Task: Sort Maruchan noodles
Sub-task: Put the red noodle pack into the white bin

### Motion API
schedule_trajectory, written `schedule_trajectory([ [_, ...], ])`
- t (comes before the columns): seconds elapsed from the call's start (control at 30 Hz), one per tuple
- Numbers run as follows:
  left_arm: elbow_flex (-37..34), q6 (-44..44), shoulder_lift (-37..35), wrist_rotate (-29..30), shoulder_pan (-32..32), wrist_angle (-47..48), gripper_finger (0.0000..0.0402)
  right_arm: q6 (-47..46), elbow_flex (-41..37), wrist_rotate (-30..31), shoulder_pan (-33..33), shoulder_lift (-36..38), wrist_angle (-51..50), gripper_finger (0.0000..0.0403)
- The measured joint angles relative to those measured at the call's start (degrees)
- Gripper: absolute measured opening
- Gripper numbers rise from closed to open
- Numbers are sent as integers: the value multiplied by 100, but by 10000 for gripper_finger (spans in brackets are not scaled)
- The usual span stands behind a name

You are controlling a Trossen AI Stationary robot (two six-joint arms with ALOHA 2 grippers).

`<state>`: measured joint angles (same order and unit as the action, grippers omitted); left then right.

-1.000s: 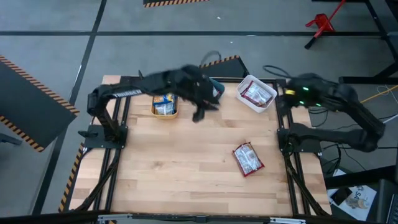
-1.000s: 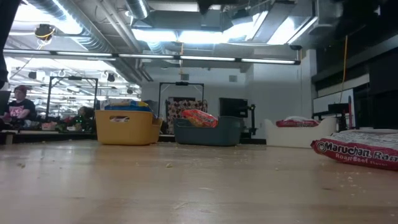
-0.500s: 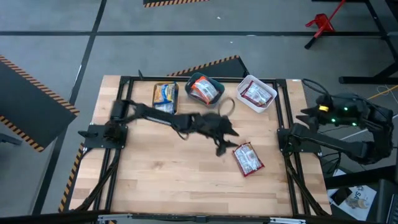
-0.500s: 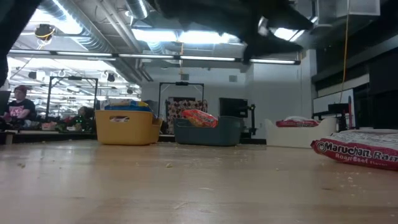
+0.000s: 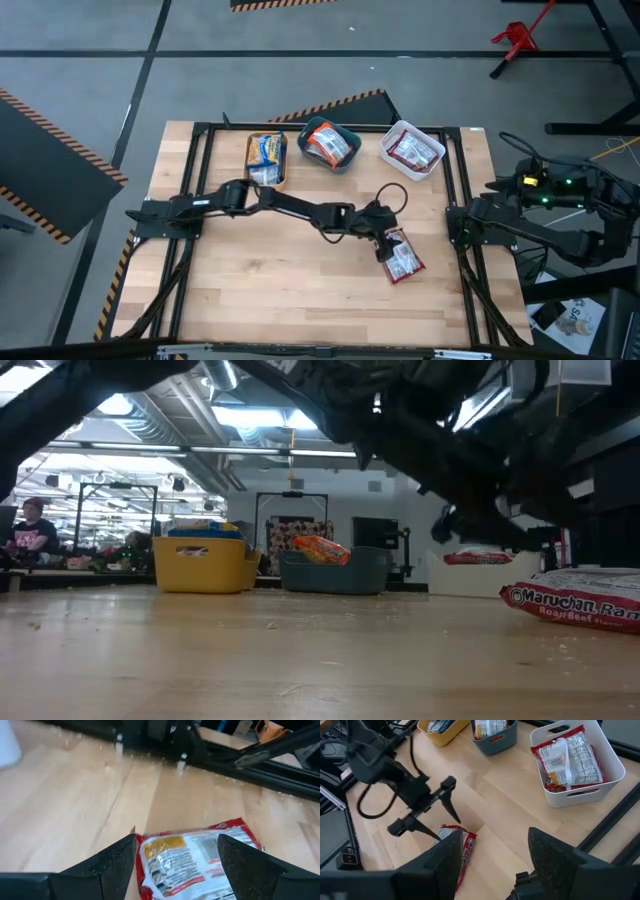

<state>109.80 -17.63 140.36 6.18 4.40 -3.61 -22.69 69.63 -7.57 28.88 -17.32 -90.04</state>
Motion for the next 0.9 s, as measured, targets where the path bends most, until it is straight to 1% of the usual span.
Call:
schedule_trajectory([
  [0.13,12,-437,76,-97,-57,301,282,56,0,0,1,2,0,209],
  [0.27,12,-478,93,-175,-69,816,292,130,0,0,0,2,2,209],
  [0.47,14,-635,135,-182,-48,829,295,241,0,0,0,2,2,209],
  [0.5,19,-738,170,-225,-48,818,295,251,0,0,0,2,2,209],
  [0.57,12,-986,209,-549,-52,879,295,260,0,0,0,2,2,209],
  [0.63,23,-1294,305,-733,-54,775,294,260,0,1,0,2,2,209],
  [0.8,43,-2145,460,-946,-73,708,277,264,0,52,0,-1,4,209],
  [0.9,42,-2454,486,-1198,-130,694,252,264,0,52,0,-3,4,209],
])
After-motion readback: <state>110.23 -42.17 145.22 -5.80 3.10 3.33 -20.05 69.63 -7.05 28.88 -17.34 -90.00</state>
